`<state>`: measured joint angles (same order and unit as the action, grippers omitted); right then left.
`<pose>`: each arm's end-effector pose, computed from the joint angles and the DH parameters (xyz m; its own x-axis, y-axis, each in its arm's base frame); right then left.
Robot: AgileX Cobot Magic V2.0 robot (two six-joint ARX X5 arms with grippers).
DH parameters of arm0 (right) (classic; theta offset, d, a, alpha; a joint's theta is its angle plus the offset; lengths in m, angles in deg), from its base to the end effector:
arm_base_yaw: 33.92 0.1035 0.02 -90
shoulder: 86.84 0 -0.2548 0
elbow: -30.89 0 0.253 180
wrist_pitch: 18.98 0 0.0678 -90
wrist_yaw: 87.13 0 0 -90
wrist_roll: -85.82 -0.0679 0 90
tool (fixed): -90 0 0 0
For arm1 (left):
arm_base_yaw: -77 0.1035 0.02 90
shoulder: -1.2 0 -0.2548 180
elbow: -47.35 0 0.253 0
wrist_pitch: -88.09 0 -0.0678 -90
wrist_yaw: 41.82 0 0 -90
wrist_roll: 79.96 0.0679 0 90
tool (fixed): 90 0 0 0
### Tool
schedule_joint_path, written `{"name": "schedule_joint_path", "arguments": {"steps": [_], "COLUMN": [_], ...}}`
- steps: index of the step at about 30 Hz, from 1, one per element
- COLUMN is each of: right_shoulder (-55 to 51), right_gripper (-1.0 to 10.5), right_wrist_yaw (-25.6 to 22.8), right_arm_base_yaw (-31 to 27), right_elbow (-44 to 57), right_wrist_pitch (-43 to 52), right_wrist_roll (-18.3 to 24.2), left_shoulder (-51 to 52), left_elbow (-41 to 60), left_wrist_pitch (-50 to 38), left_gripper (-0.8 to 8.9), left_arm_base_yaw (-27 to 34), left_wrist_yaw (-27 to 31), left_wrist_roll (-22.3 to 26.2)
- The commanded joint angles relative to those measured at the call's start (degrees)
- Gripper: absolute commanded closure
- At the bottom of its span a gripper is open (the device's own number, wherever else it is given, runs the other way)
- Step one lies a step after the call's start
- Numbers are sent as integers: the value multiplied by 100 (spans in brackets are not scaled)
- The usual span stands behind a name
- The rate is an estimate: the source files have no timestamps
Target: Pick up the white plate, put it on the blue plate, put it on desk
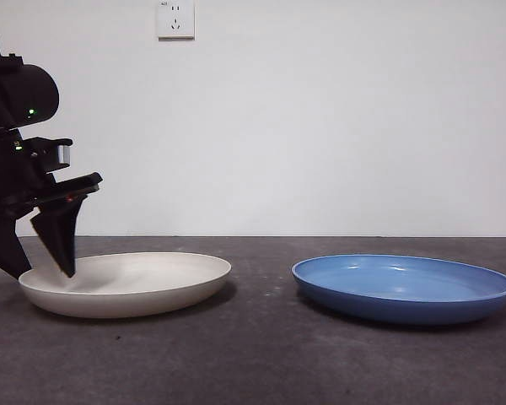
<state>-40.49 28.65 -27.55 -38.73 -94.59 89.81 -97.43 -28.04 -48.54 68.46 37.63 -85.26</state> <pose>0.1511 0.0466 0.2857 0.4985 0.4933 -0.7129 -0.4179 0.8572 0.3010 0.3385 -0.0634 0.1321 0.3588 -0.2390 -0.9023 0.1331 0.9699 -0.2040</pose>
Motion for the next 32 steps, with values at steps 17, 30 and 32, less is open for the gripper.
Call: {"name": "schedule_joint_path", "arguments": {"steps": [17,30,32], "right_shoulder": [37,37,37], "right_gripper": [523,523,523], "right_wrist_yaw": [13,-37,-70], "right_arm_base_yaw": [24,24,24], "right_elbow": [-111,-111,-111], "right_wrist_pitch": [98,116,127], "right_wrist_roll": [-57,-59,-90], "left_shoulder": [-94,605,852], "left_elbow": [-118,-254,-280], "left_wrist_pitch": [74,57,57], "left_gripper": [804,804,804], "left_arm_base_yaw": [-11,-37,-111], "left_wrist_yaw": [358,-297,-369], "left_wrist_roll": [-195,-634,-673]}}
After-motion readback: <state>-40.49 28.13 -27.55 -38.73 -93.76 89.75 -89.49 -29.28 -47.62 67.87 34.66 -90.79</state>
